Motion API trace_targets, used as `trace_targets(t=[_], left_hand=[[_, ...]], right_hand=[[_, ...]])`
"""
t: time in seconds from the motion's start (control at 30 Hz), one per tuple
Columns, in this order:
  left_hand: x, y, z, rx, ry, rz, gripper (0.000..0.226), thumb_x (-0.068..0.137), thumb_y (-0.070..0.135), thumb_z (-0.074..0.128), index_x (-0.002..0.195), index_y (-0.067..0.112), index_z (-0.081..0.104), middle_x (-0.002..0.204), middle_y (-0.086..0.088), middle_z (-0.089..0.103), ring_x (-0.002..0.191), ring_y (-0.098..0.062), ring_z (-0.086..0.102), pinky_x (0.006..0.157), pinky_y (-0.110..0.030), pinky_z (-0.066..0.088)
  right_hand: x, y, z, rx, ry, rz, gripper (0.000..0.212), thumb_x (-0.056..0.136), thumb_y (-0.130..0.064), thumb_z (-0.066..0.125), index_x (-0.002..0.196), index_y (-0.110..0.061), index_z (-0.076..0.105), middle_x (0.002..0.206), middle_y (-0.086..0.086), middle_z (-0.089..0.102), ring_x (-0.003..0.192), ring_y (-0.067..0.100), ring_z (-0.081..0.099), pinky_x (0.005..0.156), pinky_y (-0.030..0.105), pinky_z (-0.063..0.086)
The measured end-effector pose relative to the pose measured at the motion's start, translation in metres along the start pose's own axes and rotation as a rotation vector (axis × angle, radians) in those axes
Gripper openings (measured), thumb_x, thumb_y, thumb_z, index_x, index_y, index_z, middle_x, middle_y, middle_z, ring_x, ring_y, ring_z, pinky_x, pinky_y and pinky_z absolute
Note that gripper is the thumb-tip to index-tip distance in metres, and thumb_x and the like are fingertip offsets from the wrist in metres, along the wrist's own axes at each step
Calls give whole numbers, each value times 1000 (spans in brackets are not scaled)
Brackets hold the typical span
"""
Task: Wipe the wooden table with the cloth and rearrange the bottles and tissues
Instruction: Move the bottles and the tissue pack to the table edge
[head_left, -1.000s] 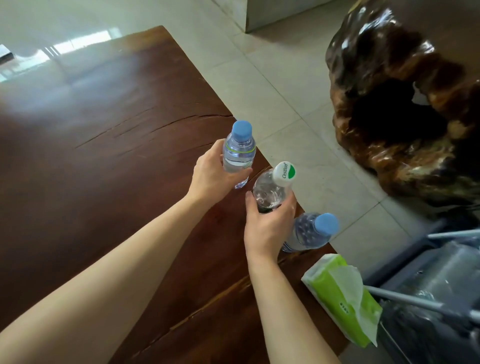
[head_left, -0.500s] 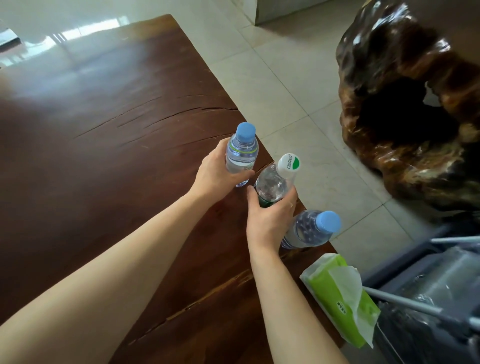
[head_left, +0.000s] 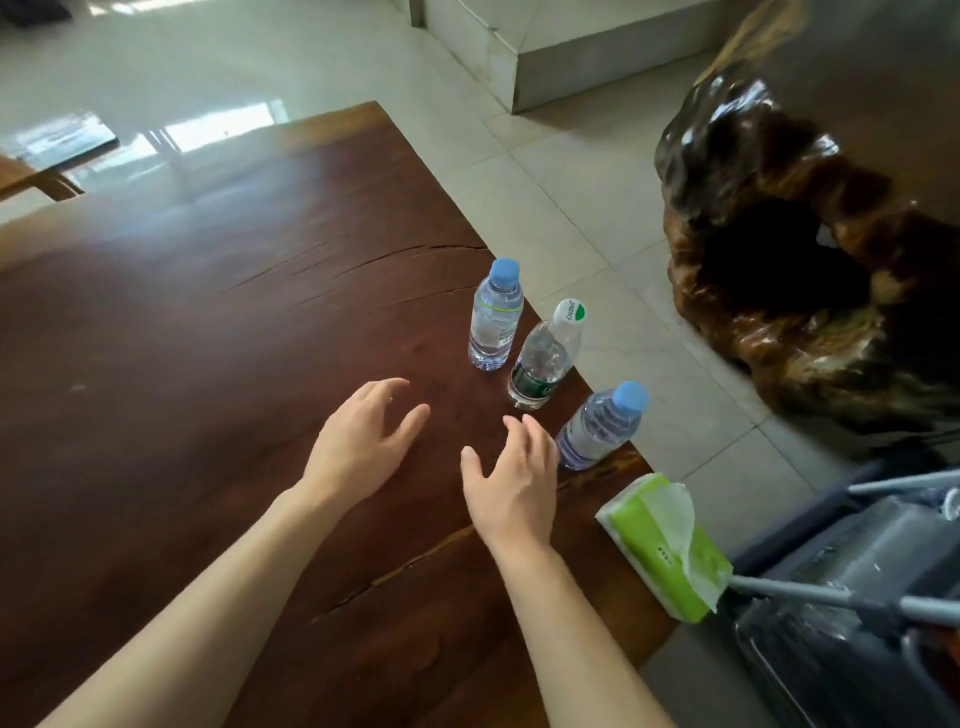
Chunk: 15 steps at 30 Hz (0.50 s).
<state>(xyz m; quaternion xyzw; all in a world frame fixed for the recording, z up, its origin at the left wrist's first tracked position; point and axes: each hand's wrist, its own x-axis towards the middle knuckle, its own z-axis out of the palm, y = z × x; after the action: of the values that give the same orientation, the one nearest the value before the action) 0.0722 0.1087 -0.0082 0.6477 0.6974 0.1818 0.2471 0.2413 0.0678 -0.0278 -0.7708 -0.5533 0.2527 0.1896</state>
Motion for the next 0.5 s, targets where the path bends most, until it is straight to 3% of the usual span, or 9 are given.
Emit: trace_targets(t=[0.23, 0.5], left_hand=[[-82, 20, -34, 191, 19, 243, 36, 93, 50, 59, 111, 21, 70, 108, 6, 72, 98, -22, 69, 79, -33, 53], [-144, 111, -26, 238, -210, 665, 17, 91, 41, 65, 97, 26, 72, 89, 14, 71, 78, -16, 71, 63, -27, 51]], right_hand=[[-83, 30, -65, -112, 86, -216, 44, 91, -44, 60, 125, -17, 65, 128, 2, 66, 120, 21, 59, 104, 34, 48], [-170, 119, -176, -185, 291, -208, 18, 91, -28, 61, 102, -16, 68, 104, 0, 68, 98, 19, 62, 88, 36, 55]])
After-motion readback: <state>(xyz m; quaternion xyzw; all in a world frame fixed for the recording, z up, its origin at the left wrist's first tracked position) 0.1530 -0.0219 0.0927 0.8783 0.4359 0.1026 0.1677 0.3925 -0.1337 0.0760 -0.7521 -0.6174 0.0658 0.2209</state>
